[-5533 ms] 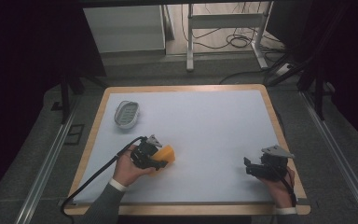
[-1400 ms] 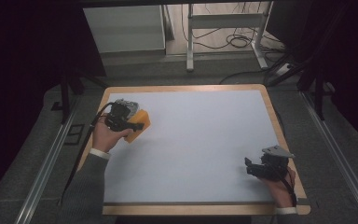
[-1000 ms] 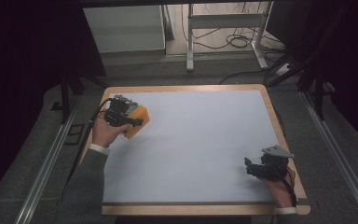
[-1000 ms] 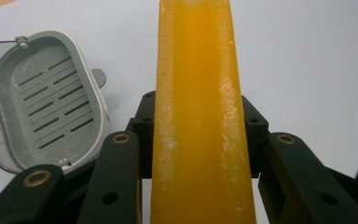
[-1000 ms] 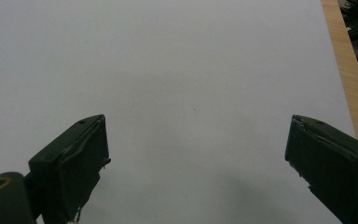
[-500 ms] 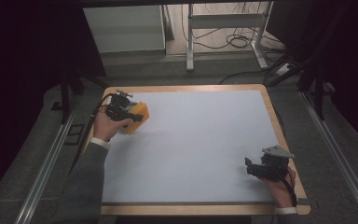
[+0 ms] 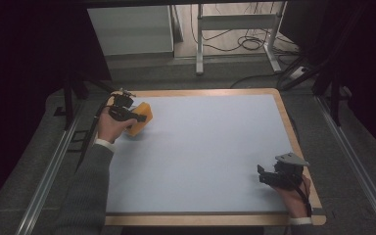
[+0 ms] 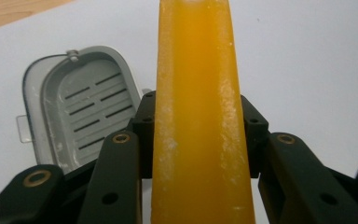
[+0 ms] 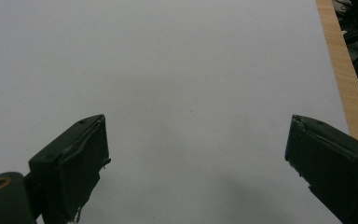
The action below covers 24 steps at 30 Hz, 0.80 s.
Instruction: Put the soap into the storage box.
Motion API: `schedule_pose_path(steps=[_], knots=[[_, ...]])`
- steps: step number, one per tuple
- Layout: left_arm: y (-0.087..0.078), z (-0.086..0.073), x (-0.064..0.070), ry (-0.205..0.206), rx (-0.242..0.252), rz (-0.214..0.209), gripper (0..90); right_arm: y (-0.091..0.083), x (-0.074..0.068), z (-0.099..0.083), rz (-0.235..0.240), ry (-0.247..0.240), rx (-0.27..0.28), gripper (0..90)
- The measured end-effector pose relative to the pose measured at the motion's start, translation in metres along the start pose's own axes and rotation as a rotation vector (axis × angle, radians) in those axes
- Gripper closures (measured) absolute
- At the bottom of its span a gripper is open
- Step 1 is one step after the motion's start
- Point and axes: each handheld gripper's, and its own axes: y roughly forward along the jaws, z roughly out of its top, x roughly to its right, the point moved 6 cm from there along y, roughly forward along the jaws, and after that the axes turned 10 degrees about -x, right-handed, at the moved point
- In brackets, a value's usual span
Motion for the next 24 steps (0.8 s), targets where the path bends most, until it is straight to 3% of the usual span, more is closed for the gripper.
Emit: schedule_pose_path(steps=[14, 21, 24], knots=[[0.001, 0.016, -0.015, -0.054, 0.015, 0.007, 60.7, -0.001, 0.000, 0.000, -0.010, 0.005, 0.007, 6.3], [0.007, 0.020, -0.024, -0.097, 0.029, 0.022, 60.7, 0.000, 0.001, 0.000, -0.011, 0.009, 0.005, 6.3], [0.009, 0.021, -0.028, -0.116, 0.022, 0.009, 60.7, 0.000, 0.000, 0.000, -0.012, 0.007, 0.005, 6.3]])
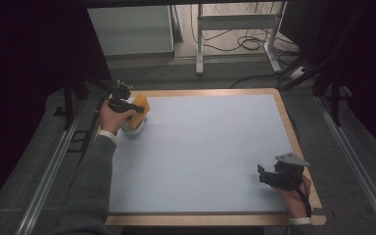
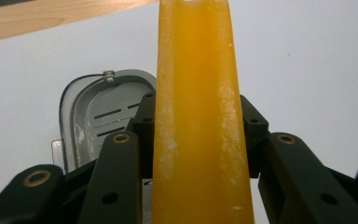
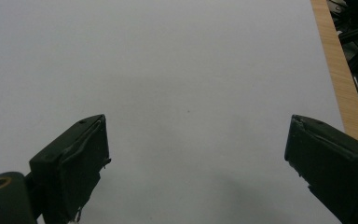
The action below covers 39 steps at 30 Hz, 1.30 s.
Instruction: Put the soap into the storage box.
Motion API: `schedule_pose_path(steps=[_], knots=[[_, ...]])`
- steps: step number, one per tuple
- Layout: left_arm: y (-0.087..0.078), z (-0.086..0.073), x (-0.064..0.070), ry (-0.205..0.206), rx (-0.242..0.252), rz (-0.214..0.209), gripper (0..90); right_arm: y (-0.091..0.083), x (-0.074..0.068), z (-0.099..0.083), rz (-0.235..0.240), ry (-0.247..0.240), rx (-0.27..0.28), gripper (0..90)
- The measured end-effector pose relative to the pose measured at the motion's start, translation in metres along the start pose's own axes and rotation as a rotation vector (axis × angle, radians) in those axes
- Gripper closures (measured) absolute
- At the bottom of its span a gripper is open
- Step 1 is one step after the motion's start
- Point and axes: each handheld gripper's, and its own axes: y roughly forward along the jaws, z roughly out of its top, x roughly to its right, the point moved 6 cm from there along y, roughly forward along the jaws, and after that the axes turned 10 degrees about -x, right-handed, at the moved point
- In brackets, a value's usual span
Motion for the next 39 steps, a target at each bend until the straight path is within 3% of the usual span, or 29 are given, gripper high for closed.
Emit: schedule_pose_path(steps=[2, 9, 25, 31, 39], knots=[[0.001, 0.001, -0.003, -0.014, -0.010, -0.010, 60.7, 0.000, 0.000, 0.000, 0.000, 0.000, -0.001, 6.3], [0.002, 0.002, -0.018, -0.051, -0.006, 0.013, 60.7, 0.001, -0.001, 0.000, 0.000, -0.002, -0.006, 6.3], [0.013, 0.000, -0.032, -0.146, 0.000, 0.022, 60.7, 0.000, 0.000, 0.000, -0.002, 0.003, -0.003, 6.3], [0.015, -0.004, -0.039, -0.167, 0.000, 0.035, 60.7, 0.000, 0.000, 0.000, 0.002, 0.003, -0.005, 6.3], [0.023, -0.008, -0.043, -0.195, -0.003, 0.022, 60.7, 0.001, 0.001, 0.000, 0.001, 0.002, -0.004, 6.3]])
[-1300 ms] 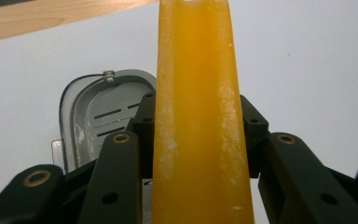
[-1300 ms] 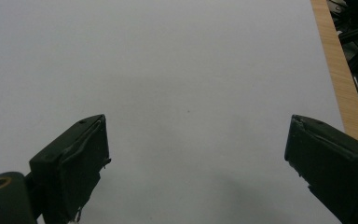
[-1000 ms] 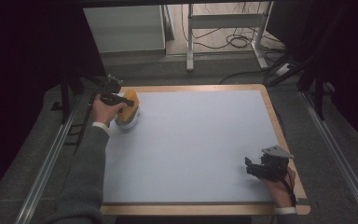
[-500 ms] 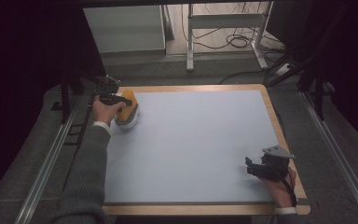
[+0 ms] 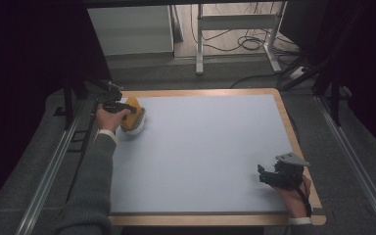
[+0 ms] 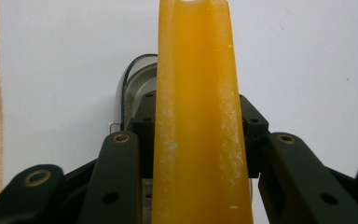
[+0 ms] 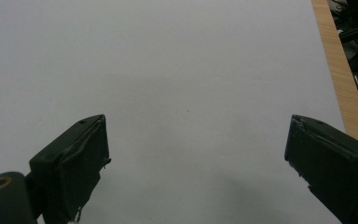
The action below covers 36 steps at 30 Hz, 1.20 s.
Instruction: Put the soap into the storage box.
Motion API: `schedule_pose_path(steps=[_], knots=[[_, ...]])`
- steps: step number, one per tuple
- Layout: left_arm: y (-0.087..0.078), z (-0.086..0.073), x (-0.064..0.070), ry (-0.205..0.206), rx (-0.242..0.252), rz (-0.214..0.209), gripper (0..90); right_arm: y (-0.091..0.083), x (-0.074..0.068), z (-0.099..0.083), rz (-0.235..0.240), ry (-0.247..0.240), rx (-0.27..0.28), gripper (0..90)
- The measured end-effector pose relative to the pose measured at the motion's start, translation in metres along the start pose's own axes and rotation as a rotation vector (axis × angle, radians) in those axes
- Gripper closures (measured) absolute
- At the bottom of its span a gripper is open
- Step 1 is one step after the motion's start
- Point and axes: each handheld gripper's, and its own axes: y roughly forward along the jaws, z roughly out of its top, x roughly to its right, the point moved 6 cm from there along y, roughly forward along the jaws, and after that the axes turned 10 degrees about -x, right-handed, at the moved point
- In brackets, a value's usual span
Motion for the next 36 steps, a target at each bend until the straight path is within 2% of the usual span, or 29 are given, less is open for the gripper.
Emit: schedule_pose_path(steps=[3, 7, 9, 12, 15, 18, 21, 23, 27, 30, 33, 34, 36], knots=[[0.005, -0.001, -0.001, -0.013, 0.006, 0.003, 60.7, 0.000, 0.000, 0.000, 0.005, 0.001, 0.000, 6.3], [0.009, -0.004, -0.003, -0.010, -0.007, 0.008, 60.6, 0.000, -0.001, 0.000, 0.004, -0.001, -0.001, 6.3], [0.009, -0.005, -0.001, 0.000, 0.002, -0.011, 59.4, 0.000, -0.001, 0.000, 0.006, 0.002, -0.001, 6.3], [0.003, -0.003, 0.000, 0.017, 0.015, -0.012, 50.0, 0.000, -0.001, 0.000, 0.011, 0.000, -0.004, 6.3], [-0.004, -0.002, 0.000, 0.031, 0.029, 0.025, 36.0, 0.000, -0.003, 0.000, 0.015, -0.006, -0.005, 6.3], [-0.011, -0.004, -0.004, 0.028, 0.028, 0.059, 28.6, 0.000, -0.003, 0.000, 0.015, -0.008, -0.004, 6.3], [-0.022, -0.005, -0.006, 0.032, 0.065, 0.088, 26.5, 0.001, -0.003, 0.000, 0.014, -0.010, -0.006, 6.3], [-0.030, -0.007, -0.004, 0.042, 0.081, 0.067, 25.5, 0.001, -0.004, 0.000, 0.015, -0.011, -0.007, 6.3], [-0.040, -0.012, 0.000, 0.070, 0.103, 0.054, 24.1, 0.001, -0.004, 0.000, 0.013, -0.014, -0.009, 6.3], [-0.046, -0.020, 0.007, 0.092, 0.130, 0.003, 25.1, 0.001, -0.004, 0.000, 0.013, -0.013, -0.005, 6.3], [-0.049, -0.030, 0.015, 0.121, 0.141, -0.029, 24.9, 0.001, -0.004, 0.001, 0.014, -0.012, -0.004, 6.3], [-0.050, -0.033, 0.017, 0.129, 0.147, -0.035, 24.9, 0.001, -0.004, 0.000, 0.014, -0.013, -0.005, 6.3], [-0.053, -0.042, 0.022, 0.159, 0.162, -0.015, 25.0, 0.001, -0.004, 0.000, 0.014, -0.014, -0.005, 6.3]])
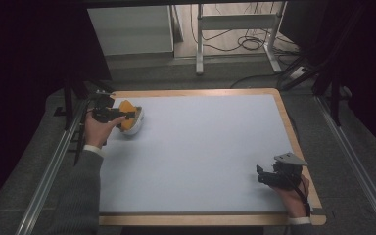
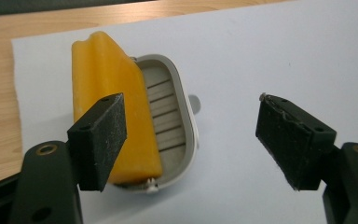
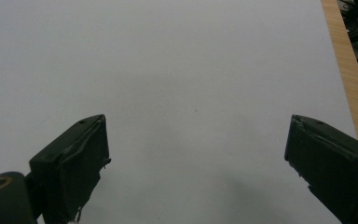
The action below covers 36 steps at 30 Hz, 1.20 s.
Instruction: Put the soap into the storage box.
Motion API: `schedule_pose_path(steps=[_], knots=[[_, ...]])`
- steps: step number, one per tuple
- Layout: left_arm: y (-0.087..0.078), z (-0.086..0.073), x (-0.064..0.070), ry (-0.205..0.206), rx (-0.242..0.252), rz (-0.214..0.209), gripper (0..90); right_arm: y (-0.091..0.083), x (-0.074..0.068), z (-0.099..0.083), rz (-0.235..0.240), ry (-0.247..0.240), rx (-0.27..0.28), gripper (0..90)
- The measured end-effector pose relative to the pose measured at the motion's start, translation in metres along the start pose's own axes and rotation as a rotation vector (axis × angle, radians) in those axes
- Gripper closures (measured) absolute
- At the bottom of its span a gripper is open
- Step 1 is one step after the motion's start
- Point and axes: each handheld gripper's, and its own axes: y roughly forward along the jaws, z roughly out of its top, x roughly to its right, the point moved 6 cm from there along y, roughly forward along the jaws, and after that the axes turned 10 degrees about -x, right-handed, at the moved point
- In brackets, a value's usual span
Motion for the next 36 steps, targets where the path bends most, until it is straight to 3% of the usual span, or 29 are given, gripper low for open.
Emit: schedule_pose_path(steps=[3, 6, 10, 17, 24, 36], knots=[[-0.006, -0.011, 0.011, 0.033, 0.021, -0.036, 24.9, 0.001, -0.001, 0.000, 0.001, -0.003, -0.002, 6.3], [-0.010, -0.023, 0.018, 0.054, 0.046, -0.044, 26.8, 0.001, -0.001, 0.000, 0.003, -0.002, -0.004, 6.3], [-0.010, -0.040, 0.027, 0.076, 0.042, -0.081, 26.5, 0.000, -0.001, 0.000, 0.001, -0.001, -0.004, 6.3], [-0.005, -0.078, 0.042, 0.083, 0.022, -0.127, 26.5, 0.000, -0.002, 0.000, 0.002, 0.000, -0.004, 6.3], [0.006, -0.103, 0.049, 0.099, 0.033, -0.149, 25.8, 0.000, -0.002, 0.000, 0.002, 0.000, -0.005, 6.3], [0.009, -0.109, 0.050, 0.096, 0.024, -0.176, 24.0, -0.002, 0.000, 0.001, -0.001, 0.004, 0.004, 6.3]])
